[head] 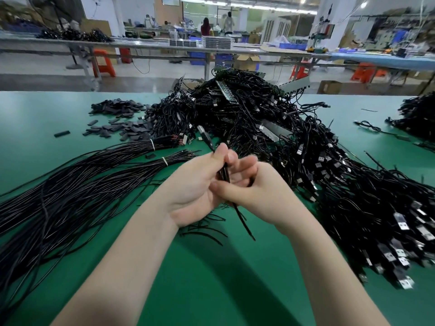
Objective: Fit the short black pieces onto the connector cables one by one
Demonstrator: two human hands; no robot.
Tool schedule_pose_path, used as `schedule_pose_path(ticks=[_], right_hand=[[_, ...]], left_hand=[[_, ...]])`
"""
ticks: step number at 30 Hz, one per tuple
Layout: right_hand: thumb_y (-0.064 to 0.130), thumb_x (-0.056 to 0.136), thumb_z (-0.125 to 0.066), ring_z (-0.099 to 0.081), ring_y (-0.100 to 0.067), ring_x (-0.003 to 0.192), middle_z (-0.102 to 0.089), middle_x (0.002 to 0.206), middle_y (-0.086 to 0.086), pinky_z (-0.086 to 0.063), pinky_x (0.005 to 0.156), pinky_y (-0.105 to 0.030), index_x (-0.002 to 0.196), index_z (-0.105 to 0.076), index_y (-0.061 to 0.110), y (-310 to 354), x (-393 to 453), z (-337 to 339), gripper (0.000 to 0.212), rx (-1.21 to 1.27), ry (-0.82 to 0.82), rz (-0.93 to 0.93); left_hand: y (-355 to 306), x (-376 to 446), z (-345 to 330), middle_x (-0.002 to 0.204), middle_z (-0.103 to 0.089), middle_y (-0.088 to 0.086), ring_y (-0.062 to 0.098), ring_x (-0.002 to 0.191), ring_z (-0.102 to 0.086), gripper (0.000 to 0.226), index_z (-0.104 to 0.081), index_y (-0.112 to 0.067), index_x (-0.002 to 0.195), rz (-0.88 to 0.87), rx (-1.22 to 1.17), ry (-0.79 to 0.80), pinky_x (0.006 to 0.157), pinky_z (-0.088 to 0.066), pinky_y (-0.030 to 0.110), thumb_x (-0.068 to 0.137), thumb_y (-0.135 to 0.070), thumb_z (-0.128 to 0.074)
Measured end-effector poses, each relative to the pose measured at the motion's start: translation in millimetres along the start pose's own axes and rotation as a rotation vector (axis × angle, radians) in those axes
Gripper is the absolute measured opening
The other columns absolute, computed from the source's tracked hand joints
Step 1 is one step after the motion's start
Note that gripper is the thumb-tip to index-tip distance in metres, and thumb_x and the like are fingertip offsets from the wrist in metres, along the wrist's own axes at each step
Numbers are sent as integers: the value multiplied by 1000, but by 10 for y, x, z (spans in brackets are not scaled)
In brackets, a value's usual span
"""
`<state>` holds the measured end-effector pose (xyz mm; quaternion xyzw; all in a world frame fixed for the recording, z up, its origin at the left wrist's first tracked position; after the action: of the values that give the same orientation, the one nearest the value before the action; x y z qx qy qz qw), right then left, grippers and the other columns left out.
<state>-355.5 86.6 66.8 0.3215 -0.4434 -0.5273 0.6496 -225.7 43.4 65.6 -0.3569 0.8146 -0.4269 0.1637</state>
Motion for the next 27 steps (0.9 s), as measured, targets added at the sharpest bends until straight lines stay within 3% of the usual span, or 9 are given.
schedule_pose_path(ticks=[4,7,9,13,16,18,20,23,27], right_hand=[[32,82,-72,-48,-4,56,-57,65,12,-40,57,-18,82,-61,15,-163,-35,13,20,-333,-14,43],[38,96,-52,-55,-25,79,-58,90,-3,-45,69,-34,93,-44,18,-419,-39,-148,22,-651,145,-114],[38,101,-40,-53,-28,80,-54,90,-4,-44,71,-37,91,-38,18,-552,-87,-291,22,-694,187,-231],[29,103,-32,-51,-28,74,-52,82,-2,-39,65,-36,87,-38,16,-641,-189,-405,22,-661,212,-270],[24,103,-29,-46,-17,63,-52,78,-1,-36,56,-29,96,-49,8,-588,-250,-322,27,-490,209,-358],[23,103,-30,-40,-10,55,-47,72,4,-31,45,-19,94,-52,11,-540,-316,-276,27,-381,275,-411],[20,102,-31,-37,-7,53,-44,69,5,-28,41,-13,86,-48,15,-499,-368,-253,25,-375,370,-408],[17,100,-31,-36,-10,51,-43,70,2,-33,40,-16,81,-44,18,-471,-391,-192,23,-390,496,-451],[31,103,-32,-30,-8,46,-37,71,3,-29,44,-19,88,-46,21,-521,-397,-58,23,-265,615,-572]], left_hand=[[57,-43,149,93,-74,12,18,82,-72,28,-64,-11,83,149,240,-193,66,-58,25,96,-33,-52],[198,-49,224,95,-72,5,14,80,-67,35,-70,-17,82,250,637,-386,61,-54,21,100,-37,-49],[301,-92,234,97,-71,4,13,75,-66,36,-72,-17,87,271,780,-439,60,-57,24,100,-41,-48],[477,-202,236,92,-70,8,17,79,-70,45,-67,-8,98,197,940,-550,75,-61,35,101,-44,-41],[568,-325,302,133,-48,14,21,108,-57,41,-45,-6,132,-91,1269,-727,95,-44,27,101,-32,-47],[635,-457,334,150,-26,14,26,134,-34,66,-25,-10,150,-404,1646,-593,112,-28,33,93,-8,-57],[762,-524,363,154,-30,13,33,143,-27,78,-33,-15,150,-581,1980,-275,116,-27,48,80,3,-61],[865,-527,360,152,-40,-1,22,143,-32,62,-38,-19,149,-506,2064,-10,114,-29,45,90,-5,-51],[887,-557,372,131,-60,-4,16,115,-60,48,-56,-17,136,-616,2067,-10,91,-48,41,89,-18,-56]])
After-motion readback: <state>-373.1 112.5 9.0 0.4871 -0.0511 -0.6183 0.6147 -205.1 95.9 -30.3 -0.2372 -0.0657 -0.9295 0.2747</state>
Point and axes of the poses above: each hand's wrist, its own x-axis towards the middle knuckle, its own z-axis out of the back of the hand, y = z × x, the point moved 1 cm from there along x, towards the middle knuckle
